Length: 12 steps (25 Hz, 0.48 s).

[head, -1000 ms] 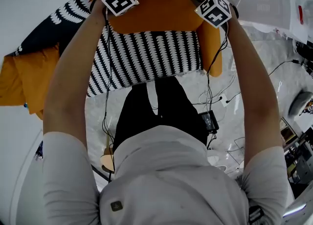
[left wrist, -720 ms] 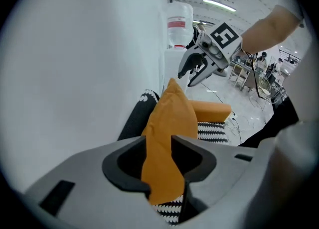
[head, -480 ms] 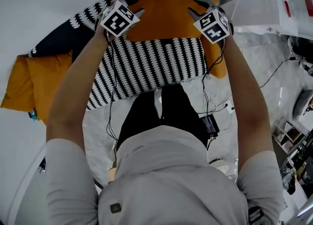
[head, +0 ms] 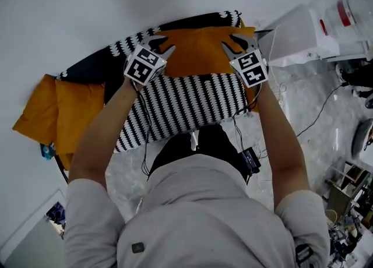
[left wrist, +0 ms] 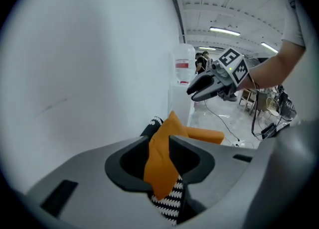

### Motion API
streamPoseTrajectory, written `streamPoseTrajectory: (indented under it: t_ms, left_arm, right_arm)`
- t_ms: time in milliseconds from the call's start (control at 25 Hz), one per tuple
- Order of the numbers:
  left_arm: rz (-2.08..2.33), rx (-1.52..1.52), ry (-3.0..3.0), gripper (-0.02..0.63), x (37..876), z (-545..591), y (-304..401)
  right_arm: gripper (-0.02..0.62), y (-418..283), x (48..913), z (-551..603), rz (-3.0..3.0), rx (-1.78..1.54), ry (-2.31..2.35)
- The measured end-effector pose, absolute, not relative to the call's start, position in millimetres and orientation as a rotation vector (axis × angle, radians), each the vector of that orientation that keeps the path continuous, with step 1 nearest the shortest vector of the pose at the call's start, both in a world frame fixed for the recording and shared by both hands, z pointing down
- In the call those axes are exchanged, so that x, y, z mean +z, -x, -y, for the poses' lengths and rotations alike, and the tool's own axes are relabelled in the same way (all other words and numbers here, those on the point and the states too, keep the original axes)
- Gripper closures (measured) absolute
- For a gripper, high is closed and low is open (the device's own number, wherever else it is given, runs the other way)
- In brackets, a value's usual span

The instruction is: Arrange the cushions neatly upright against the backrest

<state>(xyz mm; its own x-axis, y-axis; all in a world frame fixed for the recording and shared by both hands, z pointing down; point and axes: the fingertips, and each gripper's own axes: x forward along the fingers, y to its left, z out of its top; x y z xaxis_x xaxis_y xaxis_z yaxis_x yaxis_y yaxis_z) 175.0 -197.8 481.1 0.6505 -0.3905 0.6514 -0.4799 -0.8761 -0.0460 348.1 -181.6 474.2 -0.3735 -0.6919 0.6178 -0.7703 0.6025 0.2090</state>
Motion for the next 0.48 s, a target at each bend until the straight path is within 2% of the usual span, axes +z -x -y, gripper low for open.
streamPoseTrajectory:
  t_ms: [480]
  left_arm:
    - [0.962,0.647,-2.729,0.503,361,143,-150]
  right_arm:
    - [0.499,-307,352,114,2.294,0.09,-1.327]
